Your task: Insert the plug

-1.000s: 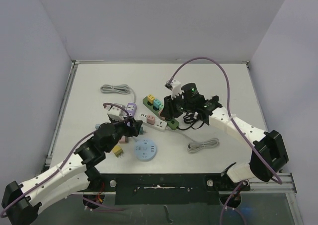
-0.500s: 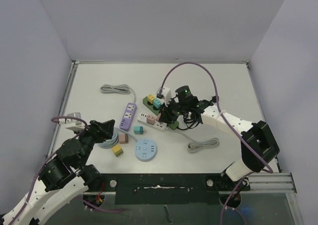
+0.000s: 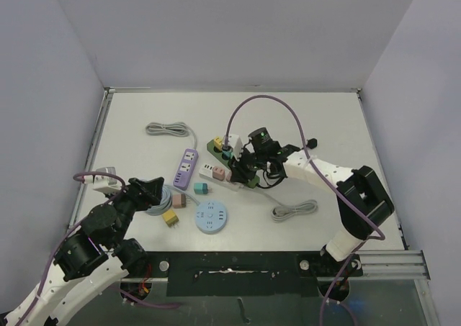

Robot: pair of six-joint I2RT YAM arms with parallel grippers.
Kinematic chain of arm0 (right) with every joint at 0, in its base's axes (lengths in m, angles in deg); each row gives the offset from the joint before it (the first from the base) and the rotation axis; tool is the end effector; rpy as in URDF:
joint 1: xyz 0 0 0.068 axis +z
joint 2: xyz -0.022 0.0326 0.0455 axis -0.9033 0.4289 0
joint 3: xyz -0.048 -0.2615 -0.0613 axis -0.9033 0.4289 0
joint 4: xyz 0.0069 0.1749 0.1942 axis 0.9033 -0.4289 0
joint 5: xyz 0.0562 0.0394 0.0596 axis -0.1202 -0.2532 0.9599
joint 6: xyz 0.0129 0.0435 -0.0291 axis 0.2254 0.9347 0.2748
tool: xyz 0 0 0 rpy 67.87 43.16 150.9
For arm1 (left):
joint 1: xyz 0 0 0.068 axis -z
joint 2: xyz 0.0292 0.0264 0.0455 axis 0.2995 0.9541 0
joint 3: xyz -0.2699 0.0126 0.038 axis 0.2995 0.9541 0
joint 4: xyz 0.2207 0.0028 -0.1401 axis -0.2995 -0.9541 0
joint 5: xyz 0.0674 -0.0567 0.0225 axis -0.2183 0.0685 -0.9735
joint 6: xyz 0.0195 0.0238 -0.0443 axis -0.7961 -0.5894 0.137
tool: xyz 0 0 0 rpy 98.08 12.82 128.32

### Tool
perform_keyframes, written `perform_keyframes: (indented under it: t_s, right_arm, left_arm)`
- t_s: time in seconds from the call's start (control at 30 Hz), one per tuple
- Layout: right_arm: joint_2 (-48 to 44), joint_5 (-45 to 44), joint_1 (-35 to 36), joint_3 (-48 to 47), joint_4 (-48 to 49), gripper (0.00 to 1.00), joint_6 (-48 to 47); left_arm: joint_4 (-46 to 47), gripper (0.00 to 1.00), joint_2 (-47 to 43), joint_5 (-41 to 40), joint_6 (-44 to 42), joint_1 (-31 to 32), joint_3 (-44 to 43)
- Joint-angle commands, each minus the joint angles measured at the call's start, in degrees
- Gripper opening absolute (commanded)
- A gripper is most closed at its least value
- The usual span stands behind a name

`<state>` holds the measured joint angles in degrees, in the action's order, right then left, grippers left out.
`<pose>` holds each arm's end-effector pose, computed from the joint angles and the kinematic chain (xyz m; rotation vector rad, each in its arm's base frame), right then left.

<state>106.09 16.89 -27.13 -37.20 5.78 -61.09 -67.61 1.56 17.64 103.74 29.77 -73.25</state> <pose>0.2624 0.2223 0.2202 -1.2383 2.0611 0.7884 0.0562 -0.0302 0.2973 -0.3114 1.7043 -0.5610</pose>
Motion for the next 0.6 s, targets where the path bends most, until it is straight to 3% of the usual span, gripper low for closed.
perform_keyframes:
  t_s: [0.0, 0.57]
  right_arm:
    - [1.3, 1.4, 1.1, -3.8, -1.2, 0.0, -3.9]
    - [6.1, -2.5, 1.4, -8.3, -10.5, 0.0, -10.0]
  left_arm:
    - [0.7, 0.74, 0.8, -0.7, 0.8, 0.1, -0.4]
    - [0.9, 0.74, 1.0, -1.0, 0.7, 0.0, 0.0]
